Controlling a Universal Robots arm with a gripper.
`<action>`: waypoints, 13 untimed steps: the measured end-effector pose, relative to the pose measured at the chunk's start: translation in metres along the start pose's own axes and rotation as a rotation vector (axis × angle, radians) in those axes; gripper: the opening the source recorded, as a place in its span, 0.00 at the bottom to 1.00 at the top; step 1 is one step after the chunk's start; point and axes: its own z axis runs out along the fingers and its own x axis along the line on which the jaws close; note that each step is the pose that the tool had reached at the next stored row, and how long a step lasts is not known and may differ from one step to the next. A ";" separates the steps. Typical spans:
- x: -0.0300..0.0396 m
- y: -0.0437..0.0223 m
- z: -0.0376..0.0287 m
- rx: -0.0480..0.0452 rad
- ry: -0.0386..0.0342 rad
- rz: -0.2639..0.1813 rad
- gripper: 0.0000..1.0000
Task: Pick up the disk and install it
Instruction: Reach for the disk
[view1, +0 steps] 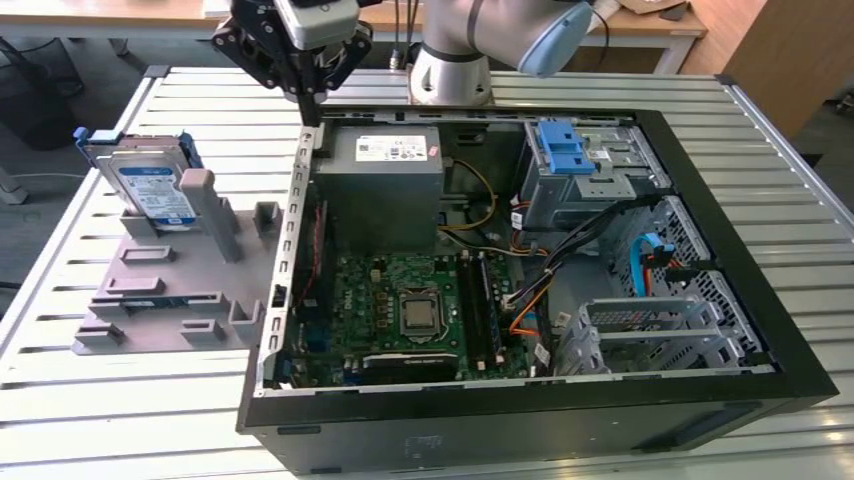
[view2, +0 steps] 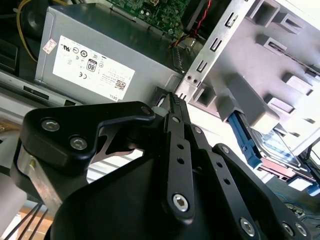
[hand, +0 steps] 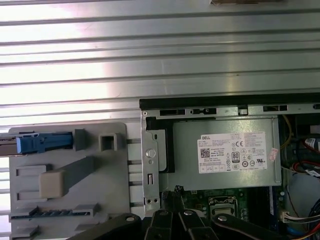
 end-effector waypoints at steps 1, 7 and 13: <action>0.0005 -0.0001 0.0001 -0.0001 -0.0001 0.000 0.11; 0.0037 0.0001 0.0002 0.0000 0.0000 0.000 0.11; 0.0064 0.0006 0.0004 0.0000 0.0001 0.000 0.11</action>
